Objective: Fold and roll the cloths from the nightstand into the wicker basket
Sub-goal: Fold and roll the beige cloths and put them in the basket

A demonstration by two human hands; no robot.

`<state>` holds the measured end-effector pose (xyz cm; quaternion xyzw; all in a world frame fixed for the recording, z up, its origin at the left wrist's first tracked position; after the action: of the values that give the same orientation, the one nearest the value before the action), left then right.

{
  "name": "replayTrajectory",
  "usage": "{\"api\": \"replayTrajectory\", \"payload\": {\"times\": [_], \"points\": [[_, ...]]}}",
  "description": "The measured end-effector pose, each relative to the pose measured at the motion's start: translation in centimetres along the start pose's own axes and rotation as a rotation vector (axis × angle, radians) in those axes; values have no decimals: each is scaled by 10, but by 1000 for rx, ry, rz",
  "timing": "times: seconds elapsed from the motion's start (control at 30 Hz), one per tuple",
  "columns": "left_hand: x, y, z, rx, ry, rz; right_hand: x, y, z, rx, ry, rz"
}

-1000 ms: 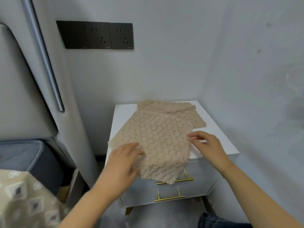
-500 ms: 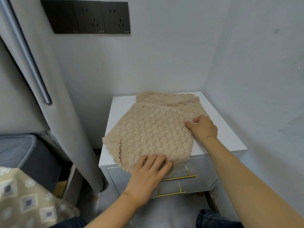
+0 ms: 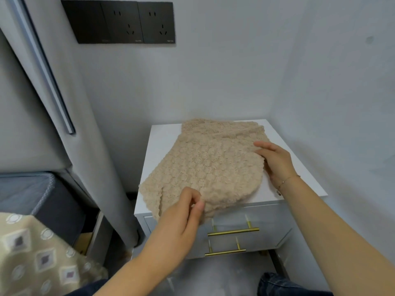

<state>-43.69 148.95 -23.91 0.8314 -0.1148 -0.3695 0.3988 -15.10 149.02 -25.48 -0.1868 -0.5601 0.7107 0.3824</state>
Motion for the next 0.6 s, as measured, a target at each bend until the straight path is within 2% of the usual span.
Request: {"api": "replayTrajectory", "payload": {"times": [0.1,0.2,0.27,0.4,0.47,0.53,0.6], "points": [[-10,-12,0,-82,-25,15,5,-3,4,-22,-3,-35],[-18,-24,7,-149,-128,-62,14,-8,9,-35,-30,-79],[-25,-27,14,-178,-134,-114,23,-11,13,-53,-55,-68],[-42,-35,26,-189,-19,-320,42,-11,18,-90,-92,-10],[-50,-42,29,-272,-12,-385,48,-10,19,-101,-80,10],[-58,-49,31,-366,-13,-315,55,-8,21,-99,-78,11],[-67,-52,33,-400,96,-183,63,-8,22,-94,-95,11]]}}
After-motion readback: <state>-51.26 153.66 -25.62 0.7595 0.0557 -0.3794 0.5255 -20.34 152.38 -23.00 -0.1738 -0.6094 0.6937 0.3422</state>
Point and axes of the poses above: each hand's wrist, its own z-axis away from the middle knuckle, its own x-axis out of the palm, y = z × x, the point moved 4 cm from there along -z, towards the middle knuckle, and after that the axes turned 10 degrees about x, right-handed, at the moved point
